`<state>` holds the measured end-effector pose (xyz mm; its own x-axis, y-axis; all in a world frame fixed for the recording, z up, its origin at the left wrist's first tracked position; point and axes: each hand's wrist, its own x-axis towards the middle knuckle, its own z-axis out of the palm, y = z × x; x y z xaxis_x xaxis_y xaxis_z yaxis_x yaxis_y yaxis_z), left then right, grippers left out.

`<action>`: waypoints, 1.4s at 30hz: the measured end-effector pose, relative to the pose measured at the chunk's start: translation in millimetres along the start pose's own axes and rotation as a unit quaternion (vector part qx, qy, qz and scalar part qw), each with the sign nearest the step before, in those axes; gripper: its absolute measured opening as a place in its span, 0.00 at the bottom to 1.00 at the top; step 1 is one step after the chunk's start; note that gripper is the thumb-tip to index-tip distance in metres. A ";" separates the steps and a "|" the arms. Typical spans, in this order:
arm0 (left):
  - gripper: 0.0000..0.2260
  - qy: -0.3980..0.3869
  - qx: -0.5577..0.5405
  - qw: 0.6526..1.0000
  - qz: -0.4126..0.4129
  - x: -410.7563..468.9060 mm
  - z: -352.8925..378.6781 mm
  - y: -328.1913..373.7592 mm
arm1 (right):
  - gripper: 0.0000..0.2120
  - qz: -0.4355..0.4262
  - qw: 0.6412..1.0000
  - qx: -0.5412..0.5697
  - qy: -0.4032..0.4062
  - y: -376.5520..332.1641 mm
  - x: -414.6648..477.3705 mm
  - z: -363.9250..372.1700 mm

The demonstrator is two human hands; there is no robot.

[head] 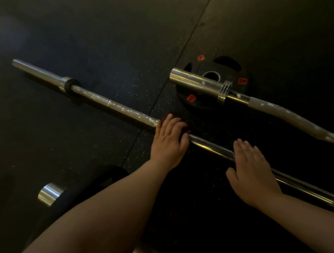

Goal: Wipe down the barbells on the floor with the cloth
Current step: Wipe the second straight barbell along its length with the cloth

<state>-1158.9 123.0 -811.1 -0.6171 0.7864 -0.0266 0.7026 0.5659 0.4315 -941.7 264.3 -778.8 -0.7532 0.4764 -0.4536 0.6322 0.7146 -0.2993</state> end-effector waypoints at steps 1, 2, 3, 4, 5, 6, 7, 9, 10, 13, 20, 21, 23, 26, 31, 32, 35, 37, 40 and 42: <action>0.18 0.018 -0.006 0.999 -0.031 7.9 -3.0 -5.2 | 0.35 -0.002 1.000 -0.001 0.003 -0.1 -0.2 0.1; 0.18 0.028 -0.013 0.997 -0.069 15.6 -4.3 -5.8 | 0.35 -0.004 1.000 -0.001 0.001 -0.2 -0.4 -0.2; 0.19 0.033 -0.016 0.994 -0.106 21.8 -4.0 -0.1 | 0.35 -0.004 1.000 0.002 -0.004 0.4 -0.8 -0.4; 0.19 0.034 -0.017 0.990 -0.135 24.5 -1.4 9.3 | 0.35 -0.003 1.000 0.005 -0.009 0.7 -1.1 -0.8; 0.19 0.030 -0.018 0.989 -0.144 22.7 1.2 19.6 | 0.35 -0.003 1.000 0.008 -0.012 0.4 -1.1 -0.7; 0.19 0.023 -0.020 0.992 -0.125 16.6 5.2 28.4 | 0.35 -0.002 1.000 0.010 -0.011 -0.2 -1.0 -0.9; 0.19 0.011 -0.023 0.996 -0.081 7.8 8.9 34.4 | 0.35 -0.002 1.000 0.009 -0.007 -0.6 -0.9 -0.6; 0.18 -0.011 -0.021 1.000 0.015 -11.4 11.5 31.7 | 0.35 -0.002 1.000 0.002 0.001 -0.4 0.3 0.8; 0.18 -0.016 -0.021 0.999 0.038 -14.5 10.1 22.5 | 0.35 -0.003 1.000 -0.001 0.004 -0.1 0.3 1.4; 0.20 0.015 -0.017 1.000 -0.002 1.2 6.0 -2.8 | 0.36 -0.006 1.000 -0.001 0.013 1.1 -0.7 4.1; 0.19 0.007 -0.039 0.997 -0.072 4.2 14.2 40.1 | 0.36 -0.005 1.000 -0.003 0.005 1.3 0.7 3.4; 0.18 -0.007 -0.041 0.999 -0.018 -4.9 15.9 43.3 | 0.36 -0.005 1.000 -0.005 0.007 1.3 1.5 3.9; 0.18 -0.025 -0.033 0.997 0.058 -13.5 13.2 34.0 | 0.36 -0.008 1.000 0.001 0.008 1.8 2.2 4.6; 0.20 0.005 -0.003 1.000 0.021 -1.1 4.0 9.1 | 0.35 -0.015 1.000 0.009 0.007 1.2 -1.2 2.8; 0.18 0.031 -0.003 0.989 -0.145 22.0 4.3 33.8 | 0.36 -0.013 1.000 0.006 -0.004 -0.6 -4.5 -2.5; 0.19 0.026 -0.002 0.992 -0.121 17.7 8.4 43.9 | 0.36 -0.010 1.000 0.001 -0.005 -0.9 -3.8 -2.9; 0.19 -0.020 -0.021 0.999 0.042 -9.0 17.2 57.8 | 0.37 -0.006 1.000 -0.012 -0.001 -1.4 -0.8 -2.0; 0.18 -0.037 -0.028 0.992 0.119 -16.0 15.8 45.5 | 0.36 -0.008 1.000 0.001 -0.004 -0.2 -0.9 -1.8; 0.17 0.021 -0.017 0.998 0.061 -4.2 7.2 21.8 | 0.36 -0.020 1.000 0.010 0.000 0.9 -3.0 -0.6; 0.17 0.048 -0.035 0.997 -0.058 10.2 -0.2 16.5 | 0.36 -0.019 1.000 0.005 0.001 1.1 -4.1 -0.3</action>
<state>-1153.6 140.3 -804.0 -0.7265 0.6871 0.0048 0.5996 0.6306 0.4927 -938.0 263.3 -777.0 -0.7776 0.4495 -0.4396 0.6044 0.7270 -0.3257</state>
